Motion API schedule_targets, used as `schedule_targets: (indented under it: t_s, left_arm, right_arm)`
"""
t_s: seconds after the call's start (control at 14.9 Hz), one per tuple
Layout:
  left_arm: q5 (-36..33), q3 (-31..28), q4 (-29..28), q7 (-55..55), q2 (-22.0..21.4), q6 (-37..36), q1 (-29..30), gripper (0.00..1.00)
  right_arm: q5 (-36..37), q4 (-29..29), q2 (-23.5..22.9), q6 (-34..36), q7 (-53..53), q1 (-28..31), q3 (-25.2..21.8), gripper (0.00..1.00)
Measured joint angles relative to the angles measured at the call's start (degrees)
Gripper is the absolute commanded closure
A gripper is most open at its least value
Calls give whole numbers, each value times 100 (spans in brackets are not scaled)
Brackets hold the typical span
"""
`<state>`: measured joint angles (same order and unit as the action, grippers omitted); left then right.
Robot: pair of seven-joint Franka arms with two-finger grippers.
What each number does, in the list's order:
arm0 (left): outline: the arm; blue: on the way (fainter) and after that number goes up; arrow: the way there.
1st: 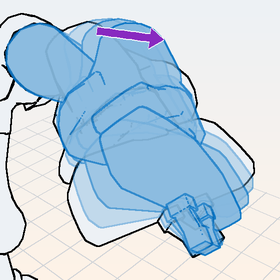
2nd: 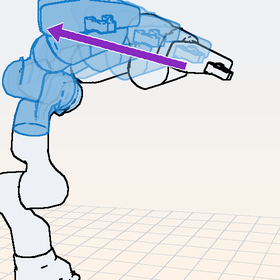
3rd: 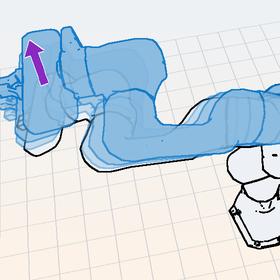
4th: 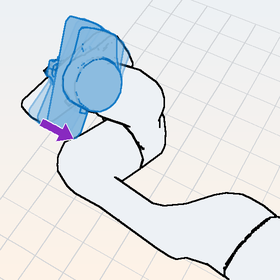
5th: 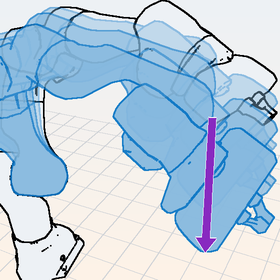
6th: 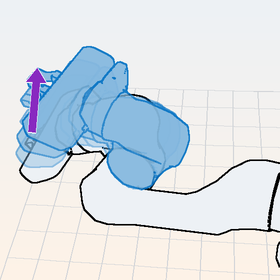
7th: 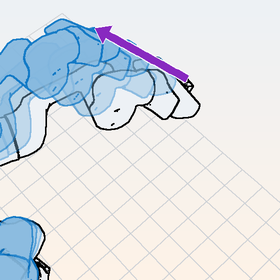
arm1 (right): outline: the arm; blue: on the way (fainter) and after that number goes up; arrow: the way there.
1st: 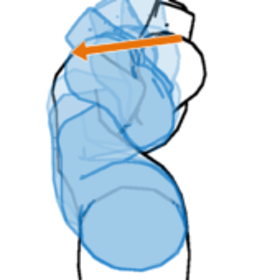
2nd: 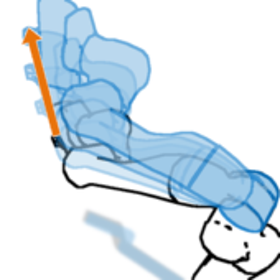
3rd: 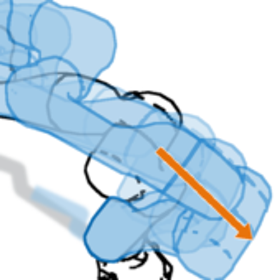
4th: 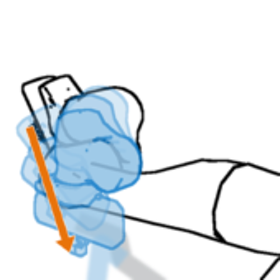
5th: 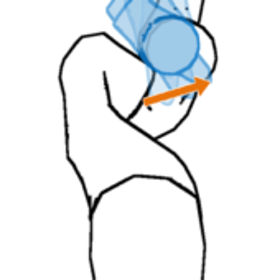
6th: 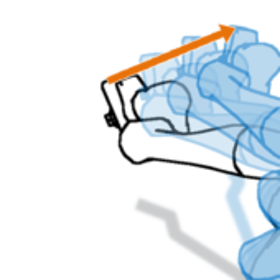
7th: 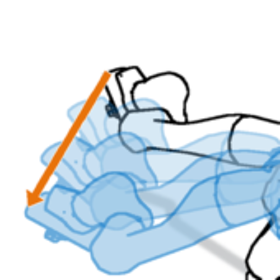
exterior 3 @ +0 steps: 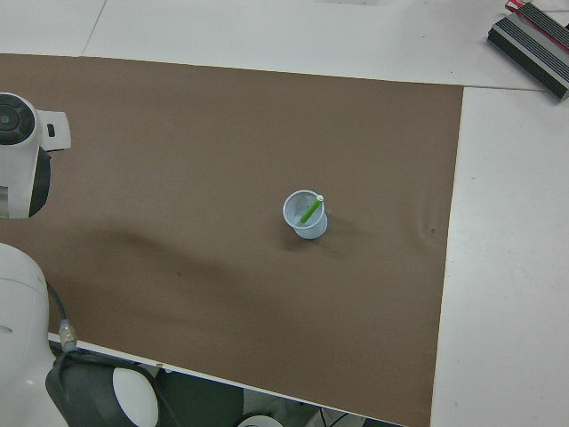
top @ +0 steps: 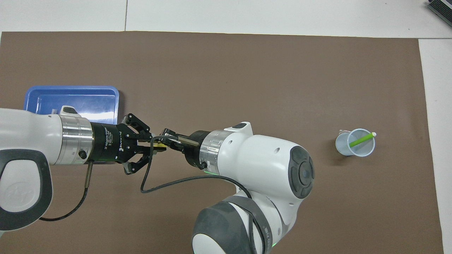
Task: Transfer and insert pens with both arms
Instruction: 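Grasp the yellow pen with the right gripper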
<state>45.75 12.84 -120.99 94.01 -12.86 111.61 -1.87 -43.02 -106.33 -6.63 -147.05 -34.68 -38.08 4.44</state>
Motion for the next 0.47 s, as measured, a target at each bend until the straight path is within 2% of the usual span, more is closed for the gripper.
schedule_targets:
  t_s: [0.2,0.27,0.34,0.4,0.47]
  left_arm:
    - [0,1,-4,0,-11,-24,-2,100]
    - [2,2,-4,0,-12,-27,-5,100]
    - [2,3,-4,-4,-12,-27,-8,100]
    - [-1,10,-3,-42,-14,-32,-13,82]
    - [-1,11,-5,-105,-17,-36,-15,69]
  right_arm:
    - [0,3,33,128,0,22,0,72]
    - [0,7,48,183,0,40,-2,77]
    - [0,7,65,212,0,58,-2,91]
    - [10,10,77,237,1,71,-1,100]
    - [10,10,87,277,2,82,-1,100]
